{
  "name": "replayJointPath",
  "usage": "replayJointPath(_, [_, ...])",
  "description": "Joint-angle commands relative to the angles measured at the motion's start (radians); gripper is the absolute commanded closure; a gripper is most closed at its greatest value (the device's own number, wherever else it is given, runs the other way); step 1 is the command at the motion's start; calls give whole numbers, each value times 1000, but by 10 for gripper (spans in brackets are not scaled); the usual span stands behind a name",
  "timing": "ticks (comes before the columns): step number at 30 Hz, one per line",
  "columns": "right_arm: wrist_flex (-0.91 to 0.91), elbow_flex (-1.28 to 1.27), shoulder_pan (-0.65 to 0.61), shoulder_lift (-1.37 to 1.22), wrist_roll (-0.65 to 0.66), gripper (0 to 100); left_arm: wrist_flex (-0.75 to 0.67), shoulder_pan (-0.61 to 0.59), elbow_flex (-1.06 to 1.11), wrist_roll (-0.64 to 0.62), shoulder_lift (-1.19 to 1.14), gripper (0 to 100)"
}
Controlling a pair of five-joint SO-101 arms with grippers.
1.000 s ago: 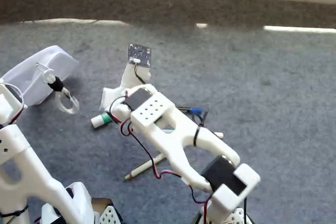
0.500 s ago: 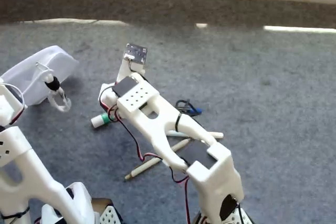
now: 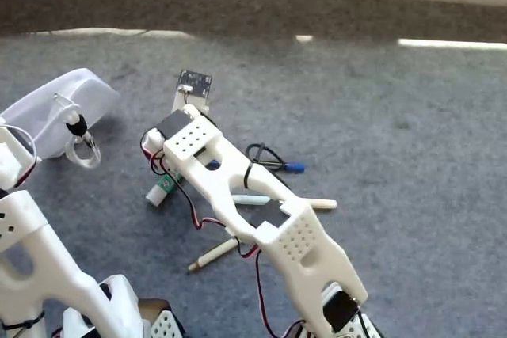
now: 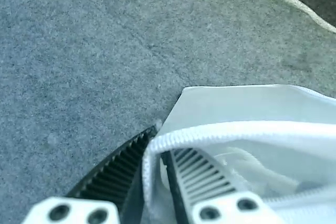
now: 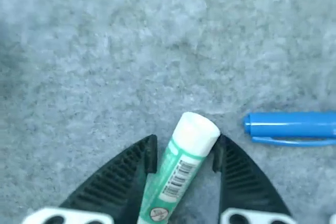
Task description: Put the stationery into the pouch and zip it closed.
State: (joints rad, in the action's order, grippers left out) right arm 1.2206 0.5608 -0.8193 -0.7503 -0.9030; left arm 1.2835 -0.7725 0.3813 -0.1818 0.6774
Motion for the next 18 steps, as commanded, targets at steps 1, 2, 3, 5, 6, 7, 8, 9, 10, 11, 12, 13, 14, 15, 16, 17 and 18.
replayJointPath(1, [84, 114, 7, -7, -11, 824, -15, -13, 2, -9, -12, 993])
replayJointPath(2, [99, 133, 7, -13, -11, 824, -15, -13, 2, -9, -12, 993])
replayJointPath(3, [110, 148, 7, -22, -11, 825, -15, -13, 2, -9, -12, 993])
replayJointPath(5, [114, 165, 10, -44, -11, 825, -15, -13, 2, -9, -12, 993])
replayJointPath(6, [114, 171, 12, -56, -11, 825, -15, -13, 2, -9, -12, 993])
replayJointPath(7, [111, 173, 12, -70, -11, 826, -15, -13, 2, -9, -12, 993])
replayJointPath(8, [107, 173, 12, -82, -9, 829, -15, -13, 2, -9, -12, 993])
replayJointPath(9, [105, 173, 8, -91, -5, 844, -15, -13, 2, -9, -12, 993])
replayJointPath(10, [105, 173, 8, -97, -3, 869, -15, -13, 2, -9, -12, 993])
replayJointPath(11, [99, 174, 8, -101, 3, 903, -15, -13, 2, -9, -12, 993])
replayJointPath(12, [96, 174, 10, -101, 25, 942, -15, -13, 2, -9, -12, 993])
replayJointPath(13, [91, 174, 12, -101, 49, 979, -15, -13, 2, -9, -12, 993])
replayJointPath(14, [93, 174, 12, -96, 69, 998, -15, -13, 2, -9, -12, 993])
replayJointPath(15, [101, 174, 12, -88, 83, 991, -15, -13, 2, -9, -12, 993])
replayJointPath(16, [107, 174, 12, -77, 94, 989, -15, -13, 2, -9, -12, 993])
replayJointPath(17, [127, 174, 12, -67, 95, 993, -15, -13, 2, -9, -12, 993])
replayJointPath(18, [145, 174, 12, -51, 95, 995, -15, -12, 2, -9, -12, 993])
